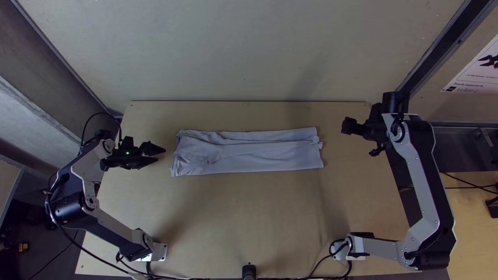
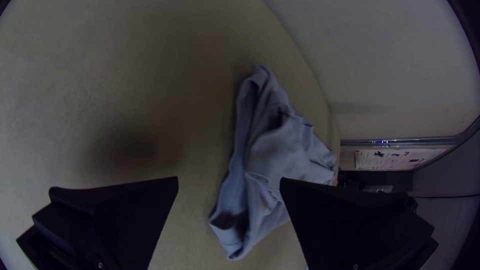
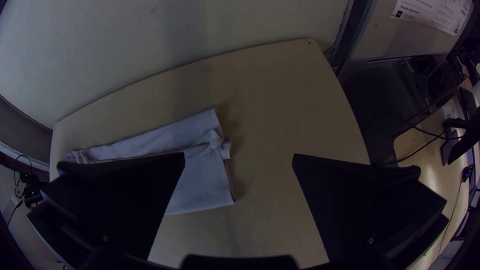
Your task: Fold the t-shirt
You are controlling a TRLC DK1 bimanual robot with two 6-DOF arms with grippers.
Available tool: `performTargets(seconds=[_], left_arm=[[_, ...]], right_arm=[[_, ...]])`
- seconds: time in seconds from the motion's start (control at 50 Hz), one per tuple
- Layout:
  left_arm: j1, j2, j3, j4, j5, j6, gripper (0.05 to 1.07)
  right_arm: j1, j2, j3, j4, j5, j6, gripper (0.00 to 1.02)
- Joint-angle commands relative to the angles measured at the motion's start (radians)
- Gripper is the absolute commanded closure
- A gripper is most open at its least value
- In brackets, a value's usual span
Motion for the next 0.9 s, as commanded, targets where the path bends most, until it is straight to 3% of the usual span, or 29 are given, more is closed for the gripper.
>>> performTargets(seconds=[0.0, 0.28, 0.54, 0.88], left_arm=[[-0.006, 0.055, -0.003, 0.016, 0.022, 0.021, 0.10], [-0.096, 0.104, -0.007, 0.028, 0.039, -0.002, 0.10], [-0.282, 0.133, -0.012, 0.175, 0.025, -0.185, 0.10], [-0.544, 0.221, 0.036, 0.302, -0.175, -0.349, 0.10]], right_arm=[[0.001, -0.043, -0.048, -0.012, -0.002, -0.011, 0.03], [0.024, -0.060, -0.093, -0.012, -0.002, -0.005, 0.03], [0.041, -0.066, -0.097, -0.012, -0.002, 0.004, 0.03], [0.038, -0.112, -0.137, -0.014, -0.002, 0.006, 0.03]])
